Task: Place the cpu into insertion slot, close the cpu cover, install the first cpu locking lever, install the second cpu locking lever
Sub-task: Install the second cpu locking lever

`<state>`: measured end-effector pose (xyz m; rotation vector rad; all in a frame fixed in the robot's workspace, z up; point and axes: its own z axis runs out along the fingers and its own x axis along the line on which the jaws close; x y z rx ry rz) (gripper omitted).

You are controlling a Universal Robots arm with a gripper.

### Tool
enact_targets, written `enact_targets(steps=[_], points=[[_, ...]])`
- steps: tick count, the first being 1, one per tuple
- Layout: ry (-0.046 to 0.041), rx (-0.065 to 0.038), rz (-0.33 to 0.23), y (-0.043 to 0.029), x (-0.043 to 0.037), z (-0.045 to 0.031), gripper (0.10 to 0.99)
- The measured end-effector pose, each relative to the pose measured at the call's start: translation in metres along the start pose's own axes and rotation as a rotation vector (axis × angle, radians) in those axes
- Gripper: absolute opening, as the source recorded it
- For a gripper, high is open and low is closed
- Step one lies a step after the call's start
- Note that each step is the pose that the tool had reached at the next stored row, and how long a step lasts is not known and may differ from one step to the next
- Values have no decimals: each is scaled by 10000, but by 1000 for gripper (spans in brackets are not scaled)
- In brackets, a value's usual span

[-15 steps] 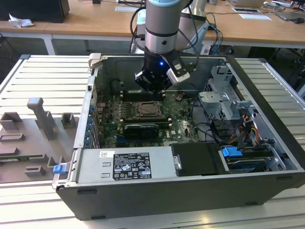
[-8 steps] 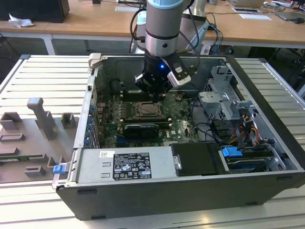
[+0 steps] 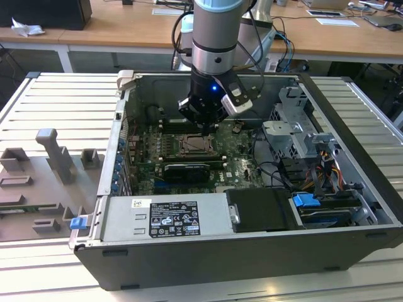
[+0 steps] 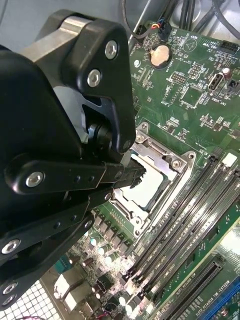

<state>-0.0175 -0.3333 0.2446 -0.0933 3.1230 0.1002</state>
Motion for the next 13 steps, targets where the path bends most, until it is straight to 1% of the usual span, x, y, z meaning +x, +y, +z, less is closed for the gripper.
enact_targets(steps=[2, 4, 5, 7, 10, 12, 13], points=[[2, 3, 0, -1, 0, -6, 106], [0, 0, 0, 1, -1, -35, 106], [0, 0, 0, 3, -1, -67, 106], [-1, -2, -1, 2, -1, -83, 106], [0, -1, -1, -36, 1, -86, 106], [1, 0, 0, -83, 4, -89, 106], [-1, -1, 0, -94, 5, -90, 106]])
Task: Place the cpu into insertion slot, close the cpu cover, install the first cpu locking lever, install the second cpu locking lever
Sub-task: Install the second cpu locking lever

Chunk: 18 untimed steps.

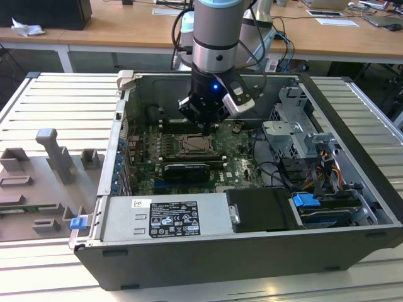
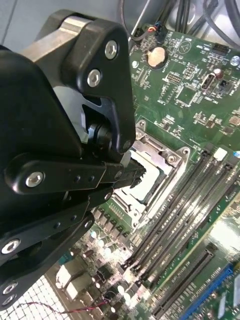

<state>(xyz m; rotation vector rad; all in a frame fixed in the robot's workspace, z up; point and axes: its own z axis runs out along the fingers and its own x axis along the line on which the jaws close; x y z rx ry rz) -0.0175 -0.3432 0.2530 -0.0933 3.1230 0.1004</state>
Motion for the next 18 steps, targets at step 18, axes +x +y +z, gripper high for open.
enact_targets(steps=[18], points=[[12, -2, 1, -224, 13, -1, 106]])
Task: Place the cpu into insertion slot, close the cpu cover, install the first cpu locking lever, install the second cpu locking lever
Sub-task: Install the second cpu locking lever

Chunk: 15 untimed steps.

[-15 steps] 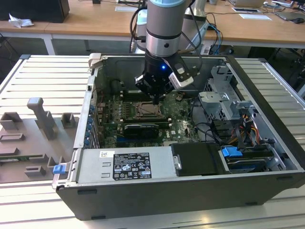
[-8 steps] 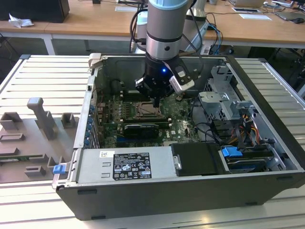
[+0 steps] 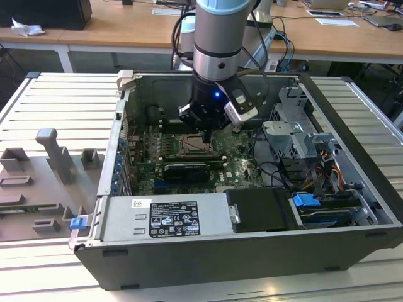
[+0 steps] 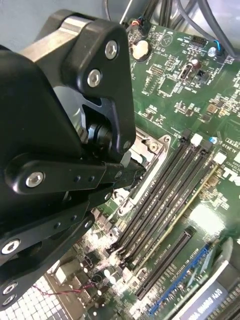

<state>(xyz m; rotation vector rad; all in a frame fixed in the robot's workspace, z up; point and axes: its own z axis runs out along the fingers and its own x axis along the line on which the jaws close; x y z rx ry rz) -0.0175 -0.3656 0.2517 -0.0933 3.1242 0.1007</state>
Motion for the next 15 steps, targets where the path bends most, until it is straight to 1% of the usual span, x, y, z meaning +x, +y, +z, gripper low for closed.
enact_targets(steps=[4, 6, 7, 9, 12, 14, 15], points=[[-1, -14, 0, -49, 6, 2, 106], [-2, -37, 0, -97, 12, 9, 106], [-4, -67, 1, -122, 24, 12, 106], [-5, -111, -4, -137, 73, 19, 106], [-8, -134, -4, -133, 194, 36, 106], [-7, -135, -5, -131, 276, 71, 106], [-8, -135, -6, -131, 315, 104, 106]])
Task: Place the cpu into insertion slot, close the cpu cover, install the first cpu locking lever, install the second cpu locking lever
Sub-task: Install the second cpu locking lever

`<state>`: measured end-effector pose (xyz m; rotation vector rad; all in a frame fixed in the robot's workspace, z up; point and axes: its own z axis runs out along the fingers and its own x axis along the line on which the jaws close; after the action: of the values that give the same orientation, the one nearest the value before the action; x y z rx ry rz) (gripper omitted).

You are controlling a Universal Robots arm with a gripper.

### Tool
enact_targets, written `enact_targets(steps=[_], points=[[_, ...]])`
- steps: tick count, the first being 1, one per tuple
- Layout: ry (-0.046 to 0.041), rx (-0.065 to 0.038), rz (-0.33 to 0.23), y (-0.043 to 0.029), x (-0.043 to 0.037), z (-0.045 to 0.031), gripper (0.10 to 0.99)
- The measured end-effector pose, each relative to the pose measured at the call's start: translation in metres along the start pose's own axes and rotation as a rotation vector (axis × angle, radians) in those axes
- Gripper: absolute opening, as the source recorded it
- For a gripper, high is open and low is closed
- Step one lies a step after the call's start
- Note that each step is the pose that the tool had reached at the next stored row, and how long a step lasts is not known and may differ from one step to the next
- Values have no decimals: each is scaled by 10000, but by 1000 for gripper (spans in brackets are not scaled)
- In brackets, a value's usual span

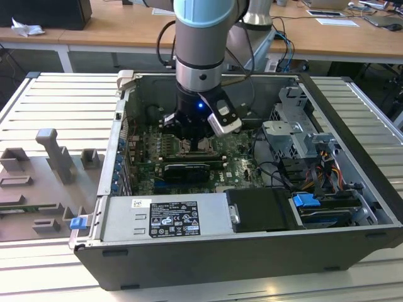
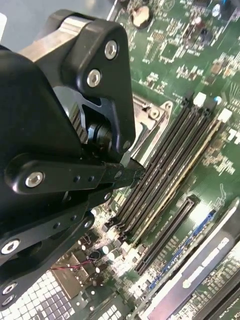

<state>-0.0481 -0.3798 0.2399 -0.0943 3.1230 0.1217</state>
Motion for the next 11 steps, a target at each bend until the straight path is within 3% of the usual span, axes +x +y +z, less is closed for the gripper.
enact_targets(steps=[3, 6, 11], points=[[1, -5, -10, -2, 43, 62, 106], [-2, -182, -120, 0, 158, 129, 106], [-8, -337, -163, -5, 195, 199, 106]])
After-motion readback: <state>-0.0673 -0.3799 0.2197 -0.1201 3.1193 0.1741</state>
